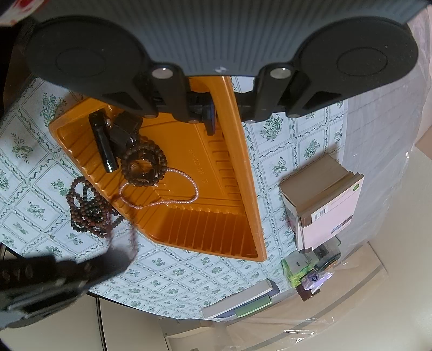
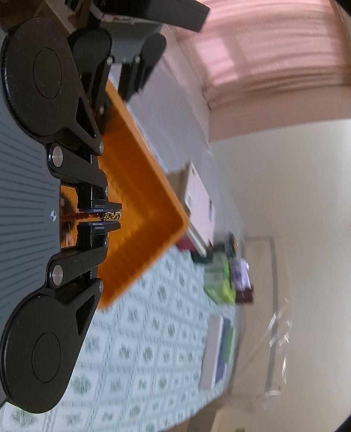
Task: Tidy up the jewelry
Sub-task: 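Carry the red bead bracelet into the orange tray and open the right gripper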
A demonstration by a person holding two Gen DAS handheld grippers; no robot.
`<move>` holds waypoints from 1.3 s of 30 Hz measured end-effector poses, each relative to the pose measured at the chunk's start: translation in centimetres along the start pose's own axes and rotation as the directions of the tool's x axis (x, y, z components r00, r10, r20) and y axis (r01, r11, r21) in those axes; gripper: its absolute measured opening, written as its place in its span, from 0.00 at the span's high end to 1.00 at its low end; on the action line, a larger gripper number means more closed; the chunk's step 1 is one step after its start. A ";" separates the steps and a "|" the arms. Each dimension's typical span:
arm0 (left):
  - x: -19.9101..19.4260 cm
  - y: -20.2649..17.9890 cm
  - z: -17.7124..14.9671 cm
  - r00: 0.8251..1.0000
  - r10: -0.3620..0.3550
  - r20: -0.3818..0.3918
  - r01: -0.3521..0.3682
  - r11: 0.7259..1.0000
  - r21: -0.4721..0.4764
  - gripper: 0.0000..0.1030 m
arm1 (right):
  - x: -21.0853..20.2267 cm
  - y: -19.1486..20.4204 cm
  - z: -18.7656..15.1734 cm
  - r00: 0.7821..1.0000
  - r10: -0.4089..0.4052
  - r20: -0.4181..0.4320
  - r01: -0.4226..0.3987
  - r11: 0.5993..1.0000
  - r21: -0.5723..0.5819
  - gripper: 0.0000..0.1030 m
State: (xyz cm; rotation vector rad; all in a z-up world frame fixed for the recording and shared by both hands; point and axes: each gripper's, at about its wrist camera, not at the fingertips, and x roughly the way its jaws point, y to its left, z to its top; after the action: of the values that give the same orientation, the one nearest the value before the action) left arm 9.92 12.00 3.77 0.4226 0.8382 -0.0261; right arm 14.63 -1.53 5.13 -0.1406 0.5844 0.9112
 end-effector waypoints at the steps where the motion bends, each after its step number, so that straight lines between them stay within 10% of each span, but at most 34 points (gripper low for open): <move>1: 0.0 0.0 0.0 1.000 0.000 0.000 0.000 1.000 0.000 0.91 | 0.6 0.5 0.0 1.000 0.020 -0.013 -0.021 1.000 -0.003 0.94; 15: 0.0 0.0 -0.1 1.000 -0.001 0.000 0.001 1.000 -0.002 0.91 | 3.8 1.6 -0.9 0.993 0.095 -0.065 -0.092 0.994 0.052 0.89; 18: 0.1 0.0 -0.1 1.000 -0.002 0.000 0.002 1.000 -0.005 0.91 | 2.8 0.4 -0.9 0.998 0.062 -0.028 -0.059 0.995 0.083 0.64; 25: 0.1 0.0 -0.2 1.000 -0.001 0.003 0.001 1.000 -0.008 0.91 | -0.5 -4.3 -3.9 0.994 -0.101 -0.043 0.107 0.979 0.176 0.62; 39: 0.1 0.1 -0.2 1.000 -0.001 0.002 0.001 1.000 -0.008 0.91 | -6.8 -13.9 -12.1 0.871 -0.458 -0.178 0.491 0.820 0.293 0.62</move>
State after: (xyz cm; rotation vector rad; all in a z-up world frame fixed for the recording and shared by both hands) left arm 9.83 12.14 3.62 0.4145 0.8367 -0.0242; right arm 17.13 -19.19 -3.14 -0.0243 0.7460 0.3091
